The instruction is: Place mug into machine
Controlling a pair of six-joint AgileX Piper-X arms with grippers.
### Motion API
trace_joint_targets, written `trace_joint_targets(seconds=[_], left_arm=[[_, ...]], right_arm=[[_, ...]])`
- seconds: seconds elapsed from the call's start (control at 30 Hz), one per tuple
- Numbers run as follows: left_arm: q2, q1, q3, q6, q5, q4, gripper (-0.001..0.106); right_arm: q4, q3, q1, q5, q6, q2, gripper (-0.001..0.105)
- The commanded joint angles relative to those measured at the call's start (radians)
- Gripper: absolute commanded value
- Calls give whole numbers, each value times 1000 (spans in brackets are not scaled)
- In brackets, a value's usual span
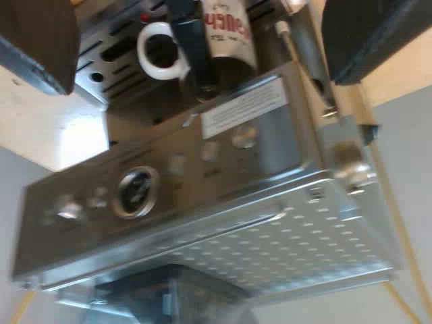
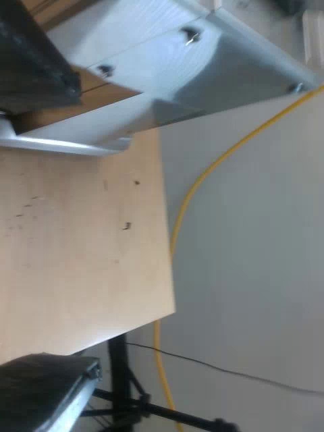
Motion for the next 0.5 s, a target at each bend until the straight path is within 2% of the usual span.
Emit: trace_joint_targets(seconds=[0.03, 0.13, 0.17, 0.23, 0.27, 0.3, 0.37, 0.43, 0.47, 0.5], left_arm=[[0, 4, -6, -2, -44, -19, 79], [0, 29, -6, -2, -49, -19, 79], [0, 105, -6, -2, -49, -19, 79], [0, 152, -6, 7, -41, -19, 79], [0, 232, -6, 36, 4, -19, 79], [0, 250, -6, 40, 19, -19, 79], [0, 349, -6, 41, 111, -15, 79], [0, 431, -6, 41, 175, -4, 79], [0, 431, -6, 41, 175, -4, 79], [0, 524, -6, 9, 207, 13, 79]], right_arm=[[0, 22, -56, -69, -3, -33, 78], [0, 48, -115, -108, -3, -60, 78], [0, 61, -153, -126, -3, -75, 78], [9, 69, -185, -146, -3, -87, 78], [16, 72, -204, -158, -3, -93, 78], [22, 72, -209, -165, -3, -94, 78], [29, 72, -231, -182, -3, -99, 78], [29, 72, -241, -183, -3, -101, 78], [29, 72, -249, -183, -3, -101, 78], [29, 72, -253, -183, -3, -101, 78]])
